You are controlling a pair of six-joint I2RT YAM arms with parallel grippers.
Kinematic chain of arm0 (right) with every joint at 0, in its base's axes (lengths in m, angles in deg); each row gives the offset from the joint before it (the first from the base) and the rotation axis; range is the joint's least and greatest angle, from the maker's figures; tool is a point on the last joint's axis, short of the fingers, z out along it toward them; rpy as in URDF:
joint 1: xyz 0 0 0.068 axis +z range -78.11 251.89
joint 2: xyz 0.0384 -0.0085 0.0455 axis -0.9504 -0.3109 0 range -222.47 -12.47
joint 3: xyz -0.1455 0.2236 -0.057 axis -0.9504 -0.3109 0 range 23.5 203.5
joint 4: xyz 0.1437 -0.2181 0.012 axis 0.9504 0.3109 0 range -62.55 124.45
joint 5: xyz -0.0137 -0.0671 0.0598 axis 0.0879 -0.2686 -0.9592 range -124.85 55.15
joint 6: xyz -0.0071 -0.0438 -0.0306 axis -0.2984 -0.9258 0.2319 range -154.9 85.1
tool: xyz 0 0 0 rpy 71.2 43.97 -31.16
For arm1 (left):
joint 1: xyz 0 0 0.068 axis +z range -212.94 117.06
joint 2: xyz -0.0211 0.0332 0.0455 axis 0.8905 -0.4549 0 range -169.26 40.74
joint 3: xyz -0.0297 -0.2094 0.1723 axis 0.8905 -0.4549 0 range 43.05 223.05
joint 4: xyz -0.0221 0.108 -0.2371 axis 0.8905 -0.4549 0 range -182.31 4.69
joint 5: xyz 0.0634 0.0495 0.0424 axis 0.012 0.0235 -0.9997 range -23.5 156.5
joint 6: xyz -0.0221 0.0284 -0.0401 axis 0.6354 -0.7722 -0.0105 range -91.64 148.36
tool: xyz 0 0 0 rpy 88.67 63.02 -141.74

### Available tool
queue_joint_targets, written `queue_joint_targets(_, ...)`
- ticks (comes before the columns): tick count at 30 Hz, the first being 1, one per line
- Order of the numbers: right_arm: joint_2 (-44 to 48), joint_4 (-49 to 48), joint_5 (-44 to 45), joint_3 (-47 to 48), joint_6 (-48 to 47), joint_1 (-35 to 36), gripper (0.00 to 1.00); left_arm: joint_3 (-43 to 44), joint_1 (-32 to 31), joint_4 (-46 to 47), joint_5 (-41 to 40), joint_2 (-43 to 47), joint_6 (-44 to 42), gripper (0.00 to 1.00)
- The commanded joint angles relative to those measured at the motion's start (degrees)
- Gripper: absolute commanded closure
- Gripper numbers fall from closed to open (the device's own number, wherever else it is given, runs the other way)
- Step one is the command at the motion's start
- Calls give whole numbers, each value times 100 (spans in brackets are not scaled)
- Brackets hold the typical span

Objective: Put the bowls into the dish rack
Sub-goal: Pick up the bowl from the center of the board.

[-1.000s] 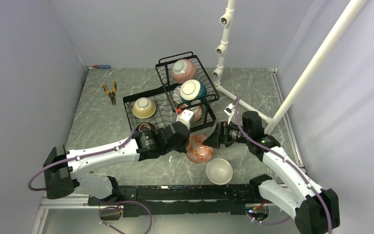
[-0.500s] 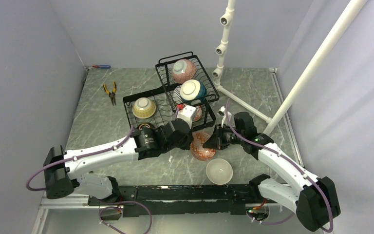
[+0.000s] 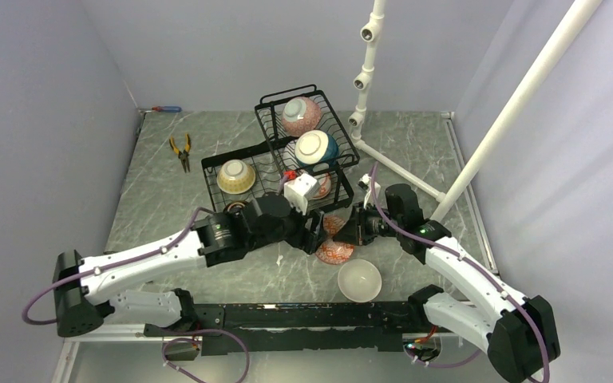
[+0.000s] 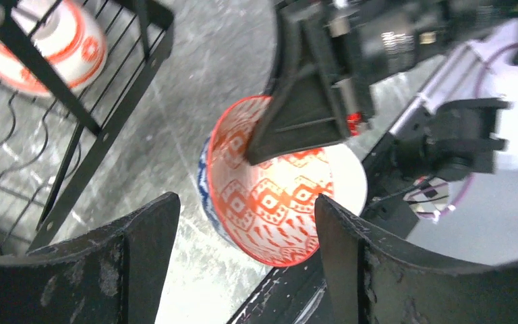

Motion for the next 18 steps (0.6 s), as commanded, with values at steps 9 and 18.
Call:
queue_joint_targets(9,118,96,-201,331,-98,16,100,-572,-5,959,3424,1008,-4279,17)
queue_joint_targets(18,119,305,-71,396,63,98,100,-59,-579,-766,2565,355,-6601,21)
